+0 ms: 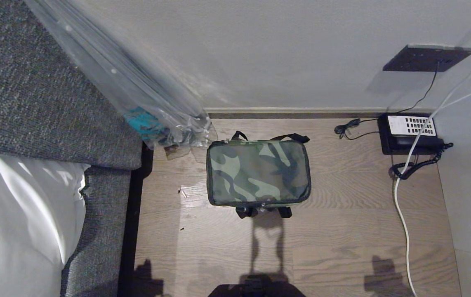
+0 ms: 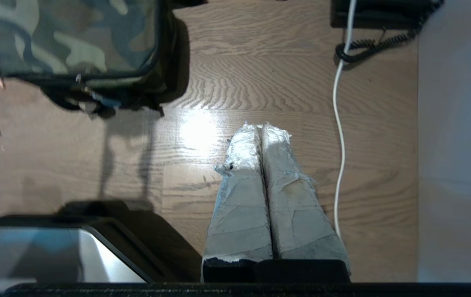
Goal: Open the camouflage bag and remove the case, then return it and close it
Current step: Open the top of the storage box
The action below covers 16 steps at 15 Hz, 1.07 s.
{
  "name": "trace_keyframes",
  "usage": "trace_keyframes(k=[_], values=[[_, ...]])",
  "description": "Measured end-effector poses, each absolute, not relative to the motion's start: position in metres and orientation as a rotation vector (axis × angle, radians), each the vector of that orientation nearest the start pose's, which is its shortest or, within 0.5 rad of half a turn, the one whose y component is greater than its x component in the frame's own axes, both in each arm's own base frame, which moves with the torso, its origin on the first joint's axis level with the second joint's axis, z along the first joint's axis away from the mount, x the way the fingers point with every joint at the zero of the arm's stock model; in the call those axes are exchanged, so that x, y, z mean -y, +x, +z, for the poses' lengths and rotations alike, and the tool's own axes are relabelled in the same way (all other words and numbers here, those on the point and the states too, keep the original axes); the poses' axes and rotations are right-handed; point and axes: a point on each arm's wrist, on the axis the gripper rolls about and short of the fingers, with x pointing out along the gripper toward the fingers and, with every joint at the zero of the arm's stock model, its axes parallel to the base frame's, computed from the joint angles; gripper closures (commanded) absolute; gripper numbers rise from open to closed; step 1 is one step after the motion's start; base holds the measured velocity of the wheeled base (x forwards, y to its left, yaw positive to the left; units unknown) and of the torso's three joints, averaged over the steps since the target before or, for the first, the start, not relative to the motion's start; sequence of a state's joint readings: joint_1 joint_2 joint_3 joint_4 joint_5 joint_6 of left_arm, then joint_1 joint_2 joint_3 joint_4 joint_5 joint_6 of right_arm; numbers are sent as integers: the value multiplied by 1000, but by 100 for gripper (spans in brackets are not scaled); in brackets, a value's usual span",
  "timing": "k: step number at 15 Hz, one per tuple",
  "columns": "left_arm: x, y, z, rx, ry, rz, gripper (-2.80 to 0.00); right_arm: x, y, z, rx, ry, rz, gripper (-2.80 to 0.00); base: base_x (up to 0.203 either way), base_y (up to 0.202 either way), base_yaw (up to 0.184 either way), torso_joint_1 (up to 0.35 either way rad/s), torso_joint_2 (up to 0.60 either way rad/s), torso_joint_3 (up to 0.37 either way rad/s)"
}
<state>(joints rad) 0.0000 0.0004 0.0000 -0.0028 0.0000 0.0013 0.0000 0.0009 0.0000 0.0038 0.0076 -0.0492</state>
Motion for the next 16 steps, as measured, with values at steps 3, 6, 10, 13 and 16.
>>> trace_keyframes(k=[3,6,10,13,16], values=[[0,-23,76,2,1,0,0,0,-23,75,-9,-99,14,0,0,0,0,0,0,0],[0,-23,76,2,2,0,0,0,-23,77,10,-79,6,0,0,0,0,0,0,0],[0,-23,76,2,2,0,0,-2,-53,132,81,-62,74,0,0,0,0,0,0,0],[0,-23,76,2,1,0,0,-4,-95,165,8,-33,168,0,0,0,0,0,0,0],[0,-23,76,2,0,0,0,-4,-100,199,-148,87,237,0,0,0,0,0,0,0]])
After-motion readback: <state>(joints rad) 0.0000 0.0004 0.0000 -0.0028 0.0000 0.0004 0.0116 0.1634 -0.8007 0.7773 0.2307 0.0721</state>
